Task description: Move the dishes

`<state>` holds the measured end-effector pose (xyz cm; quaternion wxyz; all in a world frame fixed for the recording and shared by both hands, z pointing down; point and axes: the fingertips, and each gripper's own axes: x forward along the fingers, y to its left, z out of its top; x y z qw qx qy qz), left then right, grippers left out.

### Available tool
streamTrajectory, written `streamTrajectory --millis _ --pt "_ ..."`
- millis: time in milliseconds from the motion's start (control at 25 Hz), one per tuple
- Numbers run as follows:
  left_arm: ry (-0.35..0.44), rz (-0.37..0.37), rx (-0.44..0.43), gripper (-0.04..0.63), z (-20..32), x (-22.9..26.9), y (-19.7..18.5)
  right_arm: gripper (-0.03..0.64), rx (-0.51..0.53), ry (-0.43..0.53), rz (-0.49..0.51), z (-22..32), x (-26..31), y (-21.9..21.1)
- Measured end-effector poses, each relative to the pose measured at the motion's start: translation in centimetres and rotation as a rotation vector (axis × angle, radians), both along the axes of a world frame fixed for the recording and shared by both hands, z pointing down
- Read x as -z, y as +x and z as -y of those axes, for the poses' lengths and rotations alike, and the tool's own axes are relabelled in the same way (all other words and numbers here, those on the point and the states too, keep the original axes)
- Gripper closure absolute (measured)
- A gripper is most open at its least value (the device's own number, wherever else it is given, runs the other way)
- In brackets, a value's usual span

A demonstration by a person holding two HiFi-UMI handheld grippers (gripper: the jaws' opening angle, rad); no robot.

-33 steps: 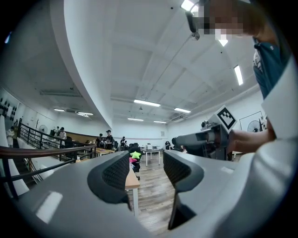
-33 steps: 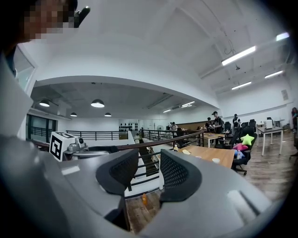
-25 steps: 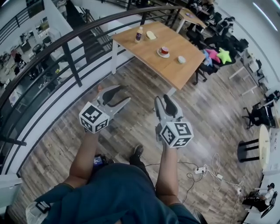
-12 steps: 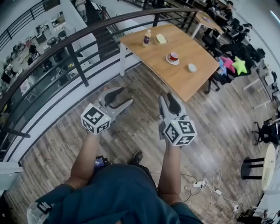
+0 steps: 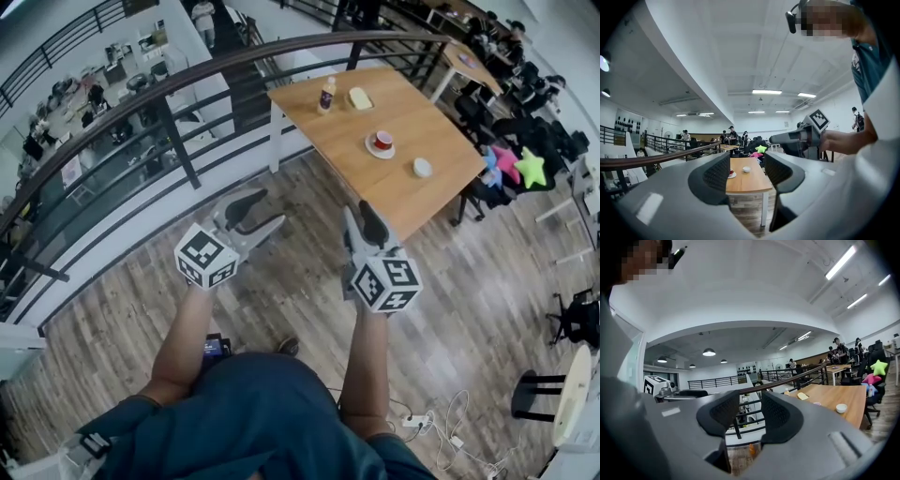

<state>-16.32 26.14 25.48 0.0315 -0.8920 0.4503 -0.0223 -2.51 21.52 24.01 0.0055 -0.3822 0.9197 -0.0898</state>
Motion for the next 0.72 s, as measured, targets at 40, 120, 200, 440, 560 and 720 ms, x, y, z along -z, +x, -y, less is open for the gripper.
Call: streamTrajectory --millis 40,120,200,440,560,720 --pt "0.0 0.003 0.006 0.368 0.3 0.1 0.3 0.488 0.006 0.0 0.003 0.4 0.1 0.2" --pt "0.001 0.006 0.018 0.368 0.9 0.2 0.7 0.488 0.018 0.001 0.01 1.2 0.2 0.6" --pt "0.004 0.009 0.029 0.367 1.4 0.4 1.2 0.488 0.028 0.003 0.016 1.8 0.3 1.1" --pt "0.012 0.021 0.031 0.368 3.4 0.9 3.8 0.488 0.037 0.003 0.026 3.7 0.5 3.5" --pt "0.011 0.026 0.011 0.368 4.2 0.8 5.3 0.488 0.022 0.0 0.029 4.1 0.4 4.8" --pt "0.008 0.024 -0.029 0.368 5.5 0.6 7.5 0.488 -0.007 -0.012 0.027 4.6 -0.2 6.7"
